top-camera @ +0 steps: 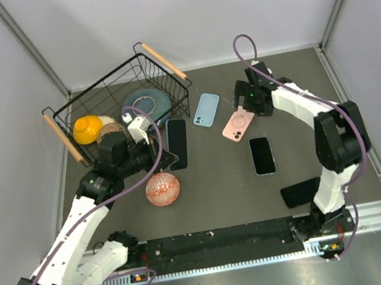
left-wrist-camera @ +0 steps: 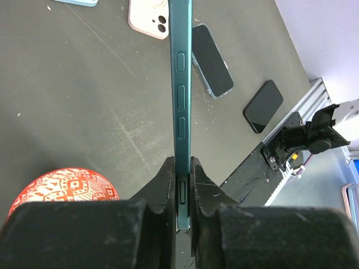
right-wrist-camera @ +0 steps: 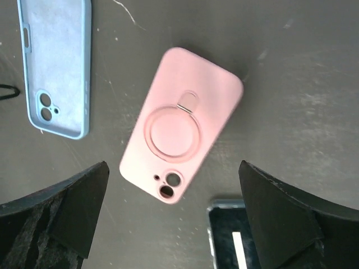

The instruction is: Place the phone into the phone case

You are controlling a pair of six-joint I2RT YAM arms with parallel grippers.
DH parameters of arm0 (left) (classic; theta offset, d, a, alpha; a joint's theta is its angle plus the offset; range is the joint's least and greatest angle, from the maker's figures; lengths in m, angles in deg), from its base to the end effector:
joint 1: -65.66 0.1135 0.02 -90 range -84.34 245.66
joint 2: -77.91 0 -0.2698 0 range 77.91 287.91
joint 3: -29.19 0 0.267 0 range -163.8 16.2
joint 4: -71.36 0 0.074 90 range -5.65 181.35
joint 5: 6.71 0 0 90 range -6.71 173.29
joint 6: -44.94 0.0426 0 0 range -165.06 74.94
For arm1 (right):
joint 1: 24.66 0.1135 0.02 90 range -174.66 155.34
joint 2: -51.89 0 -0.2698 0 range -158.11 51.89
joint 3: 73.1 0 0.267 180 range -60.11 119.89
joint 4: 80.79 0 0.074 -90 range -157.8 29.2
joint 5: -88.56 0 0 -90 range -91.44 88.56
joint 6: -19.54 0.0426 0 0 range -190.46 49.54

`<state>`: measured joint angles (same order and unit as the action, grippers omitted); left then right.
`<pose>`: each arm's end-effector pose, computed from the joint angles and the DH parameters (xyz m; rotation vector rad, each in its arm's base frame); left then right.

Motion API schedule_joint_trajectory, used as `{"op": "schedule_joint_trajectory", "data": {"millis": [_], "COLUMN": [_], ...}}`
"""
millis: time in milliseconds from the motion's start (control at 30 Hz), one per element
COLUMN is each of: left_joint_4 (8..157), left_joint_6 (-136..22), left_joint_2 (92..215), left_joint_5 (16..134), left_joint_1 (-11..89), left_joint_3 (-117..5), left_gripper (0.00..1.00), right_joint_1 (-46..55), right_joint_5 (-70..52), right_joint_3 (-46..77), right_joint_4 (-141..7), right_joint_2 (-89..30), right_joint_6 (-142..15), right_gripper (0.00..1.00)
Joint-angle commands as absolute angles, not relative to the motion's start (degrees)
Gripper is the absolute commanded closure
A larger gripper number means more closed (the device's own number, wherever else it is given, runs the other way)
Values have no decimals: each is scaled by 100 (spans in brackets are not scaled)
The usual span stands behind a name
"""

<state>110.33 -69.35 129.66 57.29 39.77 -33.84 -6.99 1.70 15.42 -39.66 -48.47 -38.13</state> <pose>0.1846 -0.1103 0.3254 0.3277 2.1300 -0.9934 0.3819 0.1192 0.2311 0.3442 2.4943 0.2938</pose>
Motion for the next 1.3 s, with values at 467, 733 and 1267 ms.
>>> {"op": "schedule_joint_trajectory", "data": {"millis": [467,733,1267], "left_joint_4": [10553,10509,10483], "left_joint_6": [-6888,-6914,-6923], "left_joint_2": [12344,12291,12195], "left_joint_5": [5824,5798,5824], "left_joint_1": [3973,3973,3973], "left_joint_3": [-3337,-3319,-3293], "left_gripper": [100,100,100], "right_joint_1": [162,197,372], "right_joint_5": [761,726,1350], "right_joint_3": [4447,4483,4659], "right_joint_4": [-3977,-4258,-3985], "right_joint_2": [-7511,-7933,-8162], "right_joint_6": [-3136,-2880,-3205], "right_gripper": [50,53,77]}}
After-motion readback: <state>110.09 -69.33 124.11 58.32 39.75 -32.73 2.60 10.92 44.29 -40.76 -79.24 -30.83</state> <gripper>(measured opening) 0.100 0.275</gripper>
